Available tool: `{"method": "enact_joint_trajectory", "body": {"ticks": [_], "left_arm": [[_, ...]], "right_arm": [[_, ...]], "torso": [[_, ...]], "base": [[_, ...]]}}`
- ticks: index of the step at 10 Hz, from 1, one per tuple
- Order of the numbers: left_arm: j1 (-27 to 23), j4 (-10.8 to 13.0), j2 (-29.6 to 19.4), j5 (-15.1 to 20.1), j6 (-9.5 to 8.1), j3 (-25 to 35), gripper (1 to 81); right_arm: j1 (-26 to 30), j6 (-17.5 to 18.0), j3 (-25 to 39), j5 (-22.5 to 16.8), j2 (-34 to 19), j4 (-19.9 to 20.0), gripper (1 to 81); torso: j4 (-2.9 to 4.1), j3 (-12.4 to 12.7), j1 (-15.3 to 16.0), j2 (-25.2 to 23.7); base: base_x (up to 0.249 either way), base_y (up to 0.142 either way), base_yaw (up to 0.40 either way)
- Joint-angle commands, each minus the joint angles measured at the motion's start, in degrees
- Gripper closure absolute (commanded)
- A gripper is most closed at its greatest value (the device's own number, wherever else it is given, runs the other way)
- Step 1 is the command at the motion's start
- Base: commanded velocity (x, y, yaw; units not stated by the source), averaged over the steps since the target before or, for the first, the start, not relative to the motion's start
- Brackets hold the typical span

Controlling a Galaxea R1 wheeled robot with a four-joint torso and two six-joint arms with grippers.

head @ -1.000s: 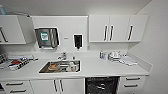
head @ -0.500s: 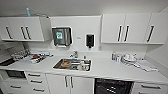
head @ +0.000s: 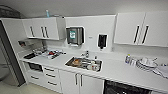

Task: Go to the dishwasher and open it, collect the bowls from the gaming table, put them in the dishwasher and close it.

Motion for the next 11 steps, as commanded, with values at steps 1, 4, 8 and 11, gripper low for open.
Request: {"method": "enact_joint_trajectory", "body": {"ticks": [1,4,8,11], "left_arm": [[-2.7,0.9,0.1,2.7,0.18,0.1,1.0],[-2.6,1.0,0.0,2.6,0.18,0.3,1.0],[-2.2,1.6,-0.3,1.9,0.18,0.4,1.0],[-1.3,1.6,-2.7,-0.8,0.18,3.9,1.0]], "right_arm": [[3.2,-0.1,0.1,-2.8,0.0,0.5,1.0],[3.1,-0.3,0.1,-2.9,0.0,0.4,1.0],[2.9,-0.4,0.7,-2.9,-0.6,0.2,1.0],[2.5,-0.4,9.6,-2.8,-5.5,0.1,1.0]], "torso": [[0.00,0.0,0.0,0.0],[0.00,0.0,0.0,0.0],[0.00,0.0,0.0,0.0],[0.00,0.0,0.0,0.0]], "base": [[0.000,0.000,0.367],[0.000,0.000,0.367],[0.000,0.000,0.367],[0.000,0.000,0.367]]}}
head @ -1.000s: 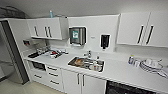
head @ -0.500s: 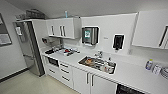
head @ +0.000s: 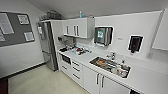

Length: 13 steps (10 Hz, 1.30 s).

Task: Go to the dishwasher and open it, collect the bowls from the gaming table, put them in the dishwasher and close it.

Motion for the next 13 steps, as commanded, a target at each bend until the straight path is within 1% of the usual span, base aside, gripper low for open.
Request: {"method": "enact_joint_trajectory", "body": {"ticks": [1,6,13], "left_arm": [[-1.9,0.8,-2.7,1.1,0.16,3.9,1.0],[-1.9,0.8,-2.6,1.2,0.16,3.8,1.0],[-1.9,1.0,-2.5,1.4,0.16,3.6,1.0]], "right_arm": [[2.6,-0.1,7.6,-2.8,-4.1,0.0,1.0],[2.2,-0.2,6.3,-2.8,-3.0,-0.8,1.0],[2.4,-0.3,4.9,-2.7,-2.4,-0.9,1.0]], "torso": [[0.00,0.0,0.0,0.0],[0.00,0.0,0.0,0.0],[0.00,0.0,0.0,0.0]], "base": [[0.000,0.000,0.367],[0.000,0.000,0.367],[0.000,0.000,0.367]]}}
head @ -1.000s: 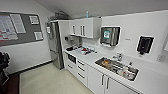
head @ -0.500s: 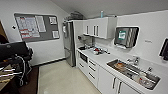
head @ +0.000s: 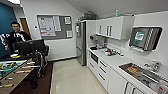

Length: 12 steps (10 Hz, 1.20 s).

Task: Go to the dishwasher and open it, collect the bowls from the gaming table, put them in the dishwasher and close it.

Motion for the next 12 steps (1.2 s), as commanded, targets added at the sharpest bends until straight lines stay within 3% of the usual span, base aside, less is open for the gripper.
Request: {"method": "enact_joint_trajectory", "body": {"ticks": [1,12], "left_arm": [[-2.4,1.0,-0.1,2.7,0.16,0.1,1.0],[-2.6,1.3,0.5,2.8,0.16,-1.2,1.0]], "right_arm": [[3.0,-0.6,-0.6,-2.7,0.4,-0.5,1.0],[3.0,-0.7,-1.7,-2.8,1.7,-1.2,1.0]], "torso": [[0.00,0.0,0.0,0.0],[0.00,0.0,0.0,0.0]], "base": [[0.000,0.000,0.367],[0.000,0.000,0.367]]}}
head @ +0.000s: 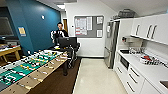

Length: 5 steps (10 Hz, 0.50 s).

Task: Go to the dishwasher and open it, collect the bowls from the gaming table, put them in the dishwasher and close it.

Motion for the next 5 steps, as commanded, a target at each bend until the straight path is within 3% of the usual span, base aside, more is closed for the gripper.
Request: {"method": "enact_joint_trajectory", "body": {"ticks": [1,5], "left_arm": [[-2.4,0.8,0.1,2.7,0.16,-0.1,1.0],[-2.6,0.7,0.1,2.8,0.16,-0.1,1.0]], "right_arm": [[3.0,-0.1,-0.1,-2.8,0.1,-0.8,1.0],[3.0,-0.2,-1.4,-2.8,0.9,-0.8,1.0]], "torso": [[0.00,0.0,0.0,0.0],[0.00,0.0,0.0,0.0]], "base": [[0.000,0.000,0.367],[0.000,0.000,0.367]]}}
